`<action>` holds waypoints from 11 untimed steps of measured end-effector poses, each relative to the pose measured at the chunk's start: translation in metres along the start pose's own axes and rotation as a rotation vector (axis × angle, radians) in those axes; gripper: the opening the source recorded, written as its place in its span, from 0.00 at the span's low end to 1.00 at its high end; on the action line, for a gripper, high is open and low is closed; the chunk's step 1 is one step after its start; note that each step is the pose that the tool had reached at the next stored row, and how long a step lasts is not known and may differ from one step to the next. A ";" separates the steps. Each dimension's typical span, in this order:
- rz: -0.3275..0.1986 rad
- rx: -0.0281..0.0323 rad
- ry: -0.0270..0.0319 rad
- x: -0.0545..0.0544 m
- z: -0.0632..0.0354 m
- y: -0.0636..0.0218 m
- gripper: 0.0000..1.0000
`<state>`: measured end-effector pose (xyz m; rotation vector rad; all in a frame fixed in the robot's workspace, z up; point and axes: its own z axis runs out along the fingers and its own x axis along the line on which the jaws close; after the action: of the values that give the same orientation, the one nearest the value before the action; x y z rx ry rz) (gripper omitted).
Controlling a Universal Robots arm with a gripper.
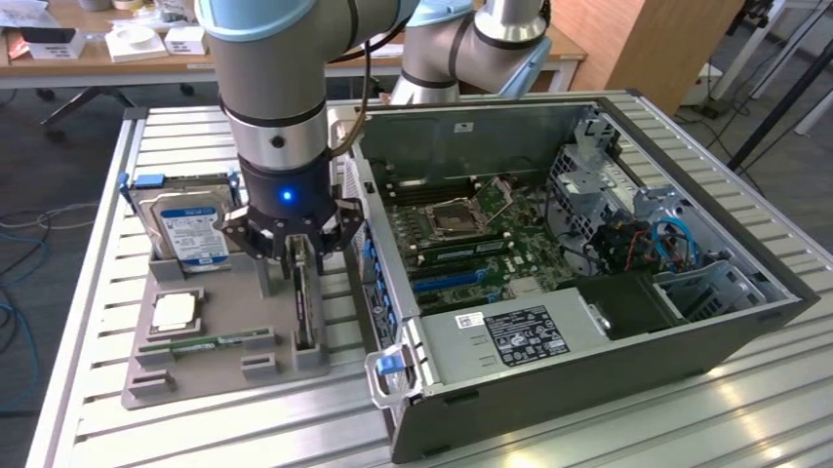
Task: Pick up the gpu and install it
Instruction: 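Pick up the gpu and move the gpu toward the slot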
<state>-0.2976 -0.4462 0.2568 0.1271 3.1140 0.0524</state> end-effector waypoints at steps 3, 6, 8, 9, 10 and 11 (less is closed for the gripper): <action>0.000 0.0001 0.0001 0.000 0.0002 0.0000 0.43; 0.000 -0.0002 -0.0001 0.000 0.0004 0.0000 0.43; 0.000 -0.0002 -0.0002 0.001 0.0007 -0.0001 0.43; 0.000 0.0000 0.0000 0.001 0.0006 -0.0001 0.43; 0.000 0.0001 0.0001 0.001 0.0005 -0.0001 0.43; 0.000 0.0001 0.0002 0.001 0.0005 -0.0001 0.43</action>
<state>-0.2987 -0.4462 0.2563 0.1269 3.1142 0.0522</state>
